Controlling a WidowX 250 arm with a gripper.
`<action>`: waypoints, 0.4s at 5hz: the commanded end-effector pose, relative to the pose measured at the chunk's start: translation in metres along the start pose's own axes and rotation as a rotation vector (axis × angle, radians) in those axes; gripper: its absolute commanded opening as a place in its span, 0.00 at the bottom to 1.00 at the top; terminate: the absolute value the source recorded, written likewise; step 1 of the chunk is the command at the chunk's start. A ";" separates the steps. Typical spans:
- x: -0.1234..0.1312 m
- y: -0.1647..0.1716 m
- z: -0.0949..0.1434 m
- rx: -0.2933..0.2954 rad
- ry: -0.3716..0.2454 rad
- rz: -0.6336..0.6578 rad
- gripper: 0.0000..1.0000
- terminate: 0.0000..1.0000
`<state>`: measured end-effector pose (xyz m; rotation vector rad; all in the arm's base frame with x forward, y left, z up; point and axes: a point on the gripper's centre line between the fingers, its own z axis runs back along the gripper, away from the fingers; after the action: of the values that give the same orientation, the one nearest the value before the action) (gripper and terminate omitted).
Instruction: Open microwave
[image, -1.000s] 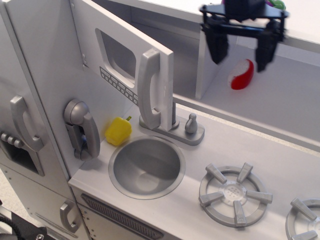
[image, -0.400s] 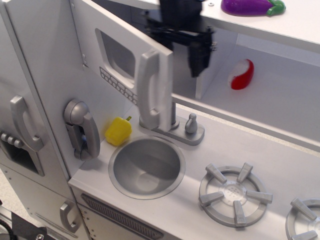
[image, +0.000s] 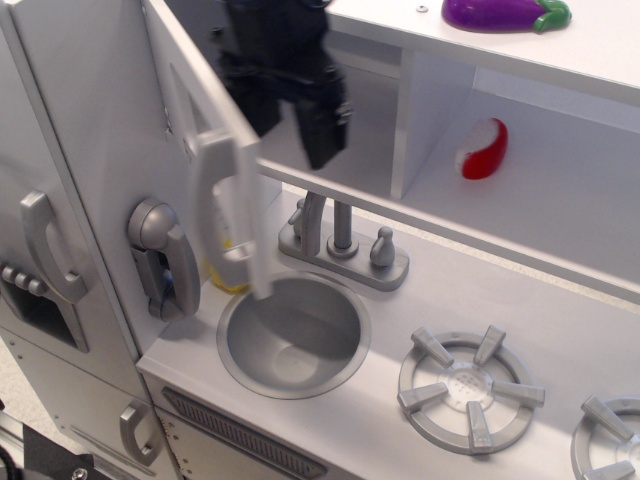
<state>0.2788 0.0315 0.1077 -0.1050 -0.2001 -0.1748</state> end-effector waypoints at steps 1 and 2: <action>-0.029 0.037 0.021 0.050 -0.037 -0.011 1.00 0.00; -0.036 0.040 0.021 0.043 -0.024 -0.025 1.00 0.00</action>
<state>0.2447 0.0695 0.0995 -0.0999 -0.1822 -0.1873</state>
